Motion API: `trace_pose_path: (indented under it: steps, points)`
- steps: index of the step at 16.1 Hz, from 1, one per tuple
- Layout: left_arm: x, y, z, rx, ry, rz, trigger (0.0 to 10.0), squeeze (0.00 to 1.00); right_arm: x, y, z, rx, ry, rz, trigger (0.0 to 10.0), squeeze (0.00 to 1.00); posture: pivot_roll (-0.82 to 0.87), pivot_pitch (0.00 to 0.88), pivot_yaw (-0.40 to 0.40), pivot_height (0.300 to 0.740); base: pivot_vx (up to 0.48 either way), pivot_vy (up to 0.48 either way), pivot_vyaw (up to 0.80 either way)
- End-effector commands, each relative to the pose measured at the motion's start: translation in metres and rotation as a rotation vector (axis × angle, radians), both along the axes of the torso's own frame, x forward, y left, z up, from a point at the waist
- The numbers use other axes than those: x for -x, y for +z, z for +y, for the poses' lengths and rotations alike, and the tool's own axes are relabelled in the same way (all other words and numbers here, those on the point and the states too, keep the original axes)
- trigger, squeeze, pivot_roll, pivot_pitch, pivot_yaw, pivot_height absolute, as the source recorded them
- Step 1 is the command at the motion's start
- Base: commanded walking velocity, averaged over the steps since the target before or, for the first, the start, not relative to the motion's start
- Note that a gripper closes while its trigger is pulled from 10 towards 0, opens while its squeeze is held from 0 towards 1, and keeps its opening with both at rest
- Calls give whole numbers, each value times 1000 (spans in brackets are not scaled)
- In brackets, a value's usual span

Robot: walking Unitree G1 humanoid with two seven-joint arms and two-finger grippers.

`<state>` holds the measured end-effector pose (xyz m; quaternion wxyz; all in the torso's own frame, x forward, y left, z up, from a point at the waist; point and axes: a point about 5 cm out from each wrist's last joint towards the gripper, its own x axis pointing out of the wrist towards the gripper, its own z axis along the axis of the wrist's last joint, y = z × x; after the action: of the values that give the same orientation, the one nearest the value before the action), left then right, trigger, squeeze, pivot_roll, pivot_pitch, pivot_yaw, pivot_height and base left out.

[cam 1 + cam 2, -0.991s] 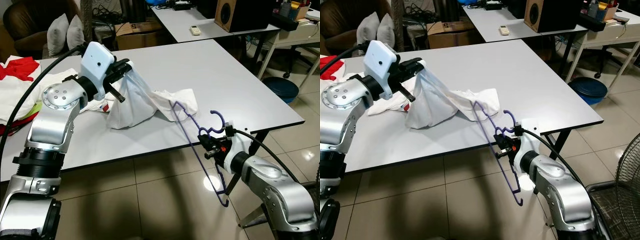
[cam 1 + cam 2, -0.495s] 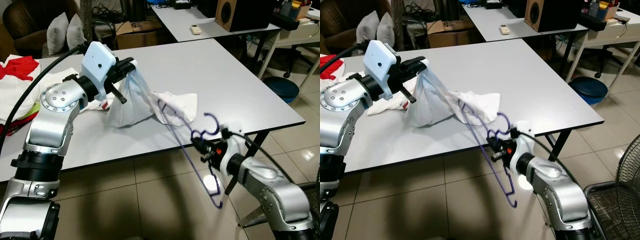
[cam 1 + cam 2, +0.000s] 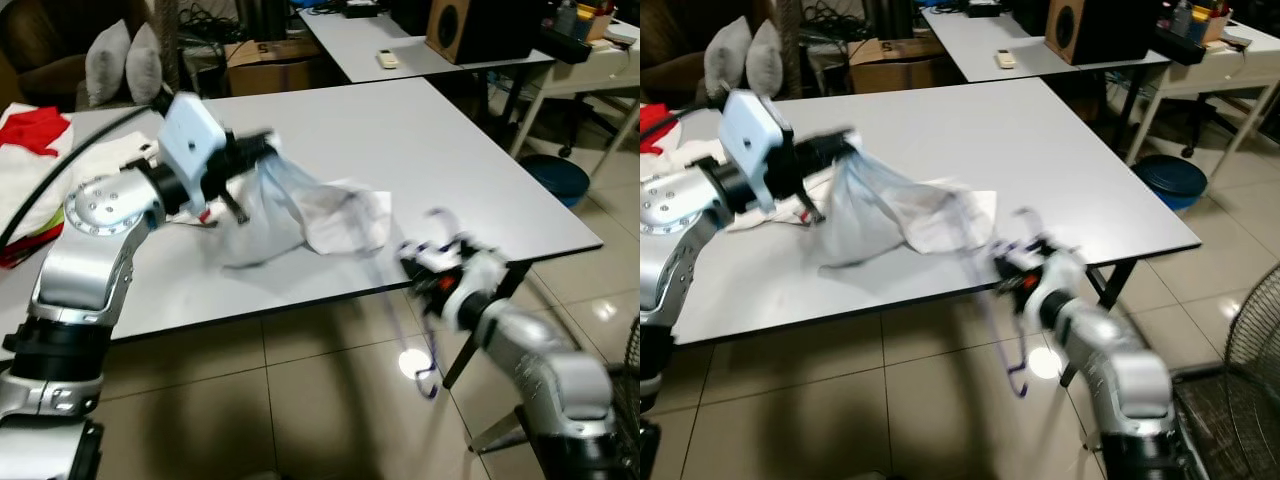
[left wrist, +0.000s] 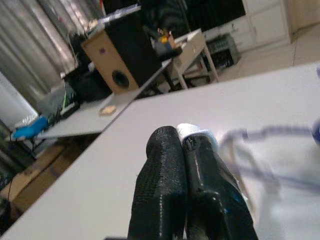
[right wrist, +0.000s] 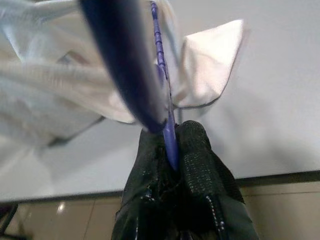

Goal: Hang hanger

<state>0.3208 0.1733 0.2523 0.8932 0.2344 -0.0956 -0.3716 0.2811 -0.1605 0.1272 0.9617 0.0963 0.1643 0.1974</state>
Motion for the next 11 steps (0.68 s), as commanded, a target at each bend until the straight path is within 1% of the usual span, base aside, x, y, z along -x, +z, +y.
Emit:
trace_pose_path:
  steps: [1, 2, 3, 4, 5, 6, 7, 8, 9, 11]
  points:
    - [0, 0, 1, -50, 5, -5, 0, 0, -2, 3, -1, -74, -28, 1, 10000, 0, -97, 0, 38, 740, 0, 0, 0]
    - [-2, -8, 5, -101, 40, 4, 0, 0, -3, 9, 1, -175, -37, -6, 10000, 0, -97, 0, 39, 740, 0, 0, 0]
    - [-4, -13, 5, -123, 56, 8, 0, 0, -4, 13, 4, -252, -41, -9, 10000, 0, -98, 0, 42, 740, 0, 0, 0]
    - [-5, -19, -1, -86, 48, 21, 0, 0, -8, 18, 9, -348, -42, -8, 10000, 0, -102, 0, 48, 740, 0, 0, 0]
    - [-6, -29, -15, -25, 26, 40, 0, 0, -14, 23, 18, -472, -42, 4, 10000, 0, -107, 0, 56, 740, 0, 0, 0]
    - [-5, -41, -29, 8, -4, 62, 0, 0, -23, 27, 26, -596, -63, 18, 10000, 0, -113, 0, 63, 740, 0, 0, 0]
    - [-4, -56, -41, 5, -30, 95, 0, 0, -36, 30, 32, -751, -124, 47, 10000, 0, -121, 0, 70, 740, 0, 0, 0]
    - [-3, -63, -45, -21, -42, 103, 0, 0, -41, 31, 34, -806, -149, 62, 10000, 0, -123, 0, 72, 740, 0, 0, 0]
    - [0, -74, -49, -68, -61, 118, 0, 0, -56, 30, 35, -924, -236, 104, 10000, 0, -125, 0, 77, 740, 0, 0, 0]
    - [0, -74, -49, -66, -64, 120, 0, 0, -64, 29, 34, -983, -288, 125, 10000, 0, -122, 0, 77, 740, 0, 0, 0]
